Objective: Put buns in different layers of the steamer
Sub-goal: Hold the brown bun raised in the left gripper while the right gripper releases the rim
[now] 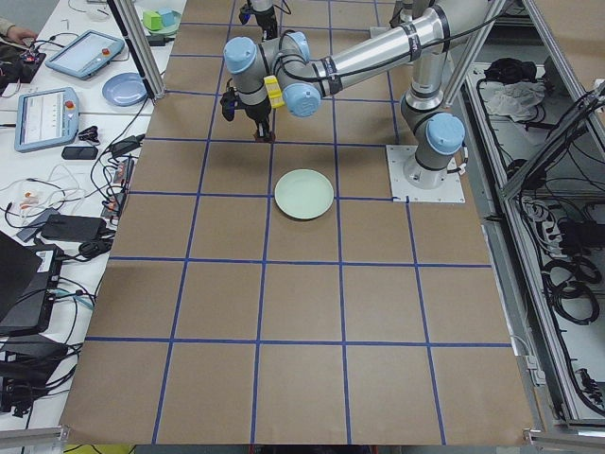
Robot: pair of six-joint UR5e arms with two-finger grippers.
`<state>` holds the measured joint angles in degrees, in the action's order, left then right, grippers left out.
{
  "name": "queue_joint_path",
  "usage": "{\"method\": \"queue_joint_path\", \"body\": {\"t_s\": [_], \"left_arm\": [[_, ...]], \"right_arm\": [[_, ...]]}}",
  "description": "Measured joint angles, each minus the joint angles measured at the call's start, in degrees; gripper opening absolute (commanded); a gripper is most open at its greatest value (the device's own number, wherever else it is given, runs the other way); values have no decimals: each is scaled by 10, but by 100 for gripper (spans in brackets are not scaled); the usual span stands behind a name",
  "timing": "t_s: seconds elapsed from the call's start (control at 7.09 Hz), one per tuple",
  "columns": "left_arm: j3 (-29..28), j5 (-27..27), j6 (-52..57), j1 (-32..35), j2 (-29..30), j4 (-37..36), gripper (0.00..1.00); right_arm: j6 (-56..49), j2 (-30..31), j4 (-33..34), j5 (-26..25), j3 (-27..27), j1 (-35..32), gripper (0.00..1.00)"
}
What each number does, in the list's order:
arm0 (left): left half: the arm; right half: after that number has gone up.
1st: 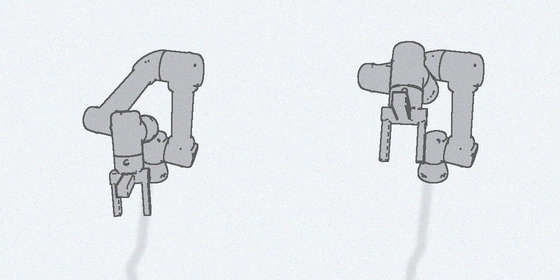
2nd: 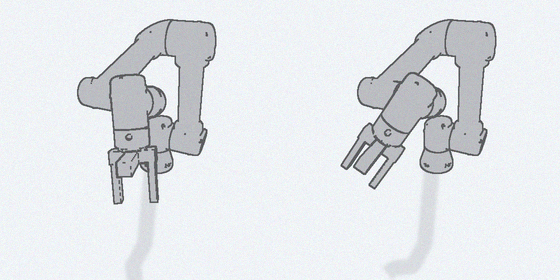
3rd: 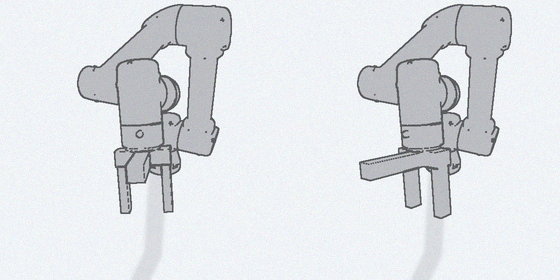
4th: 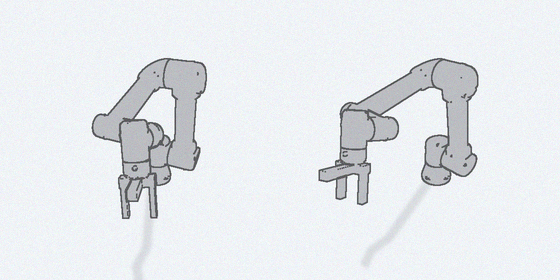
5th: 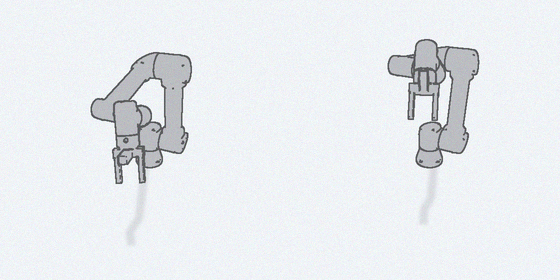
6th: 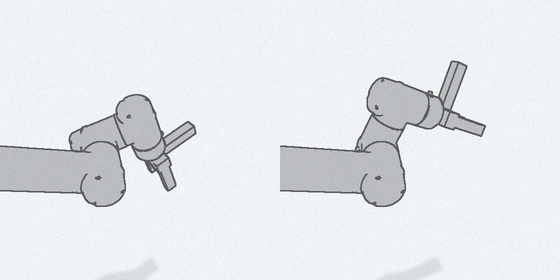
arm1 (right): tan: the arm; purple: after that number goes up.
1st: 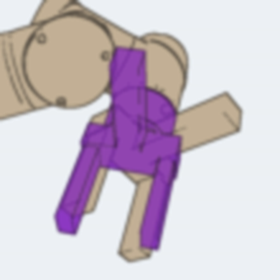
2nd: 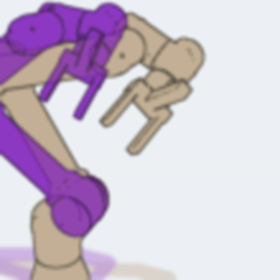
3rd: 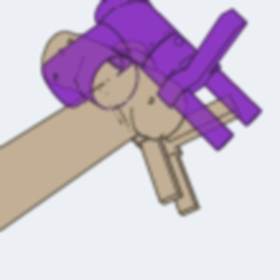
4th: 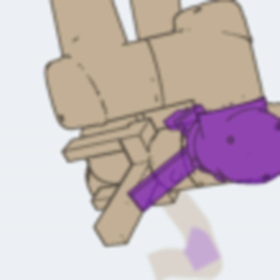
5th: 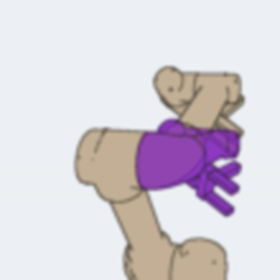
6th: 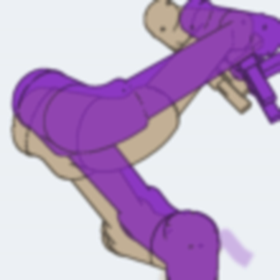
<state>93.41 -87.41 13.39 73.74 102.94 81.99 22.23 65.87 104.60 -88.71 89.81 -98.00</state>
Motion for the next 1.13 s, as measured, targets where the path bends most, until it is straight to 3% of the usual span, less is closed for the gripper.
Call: {"method": "queue_joint_path", "body": {"t_s": [0.85,0.99,1.13], "left_arm": [[1,0,1,0,1,-3,0],[1,0,1,0,1,-3,0],[1,0,1,0,2,-3,0]], "right_arm": [[2,-1,0,7,2,-1,0],[2,-2,1,6,4,-1,23],[2,-2,2,6,5,-1,72]]}}
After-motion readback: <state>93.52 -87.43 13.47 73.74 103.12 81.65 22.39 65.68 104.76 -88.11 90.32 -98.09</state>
